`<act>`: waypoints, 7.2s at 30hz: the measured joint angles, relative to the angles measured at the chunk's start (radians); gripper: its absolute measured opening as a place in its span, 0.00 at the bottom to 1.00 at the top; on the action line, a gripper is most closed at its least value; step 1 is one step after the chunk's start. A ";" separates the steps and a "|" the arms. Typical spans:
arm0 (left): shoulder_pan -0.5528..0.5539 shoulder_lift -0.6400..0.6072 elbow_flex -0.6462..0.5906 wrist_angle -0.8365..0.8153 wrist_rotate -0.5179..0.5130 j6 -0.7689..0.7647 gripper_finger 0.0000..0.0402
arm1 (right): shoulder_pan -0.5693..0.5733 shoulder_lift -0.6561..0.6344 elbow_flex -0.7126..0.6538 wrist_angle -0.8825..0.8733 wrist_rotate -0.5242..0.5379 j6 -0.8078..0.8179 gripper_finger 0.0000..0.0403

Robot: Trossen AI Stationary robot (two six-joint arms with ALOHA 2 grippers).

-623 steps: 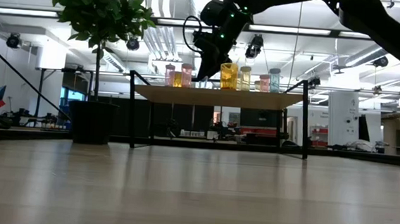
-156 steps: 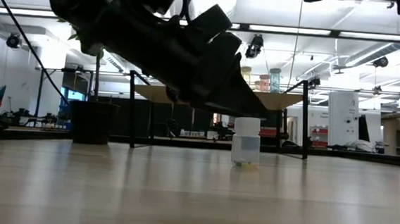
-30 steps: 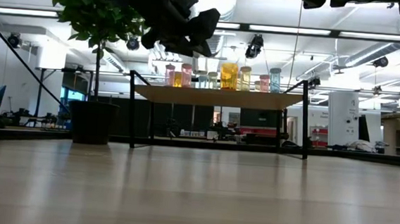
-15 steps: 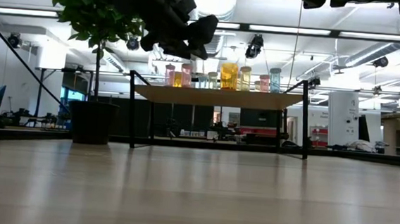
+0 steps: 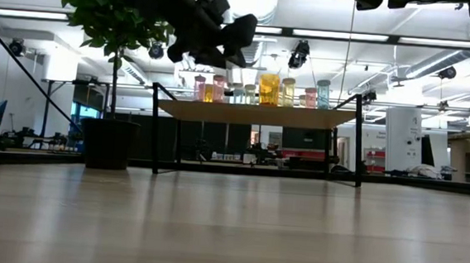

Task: Pick and place medicine bottles onto shelf by color
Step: Put the transparent pill bottle on the shelf

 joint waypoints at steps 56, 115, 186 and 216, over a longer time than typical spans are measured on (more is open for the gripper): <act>0.034 0.128 0.033 0.091 -0.059 0.001 0.48 | 0.000 -0.001 -0.001 -0.001 0.000 -0.004 0.50; -0.484 -0.083 0.043 -0.078 0.140 0.319 0.49 | 0.001 0.022 0.055 -0.038 0.120 0.228 0.50; -0.585 -0.865 -0.624 0.010 -0.083 0.598 0.49 | -0.298 1.387 1.729 -1.406 0.461 0.557 0.50; -0.583 -0.859 -0.625 0.025 -0.082 0.604 0.49 | -0.279 1.361 1.753 -1.460 0.372 0.184 0.50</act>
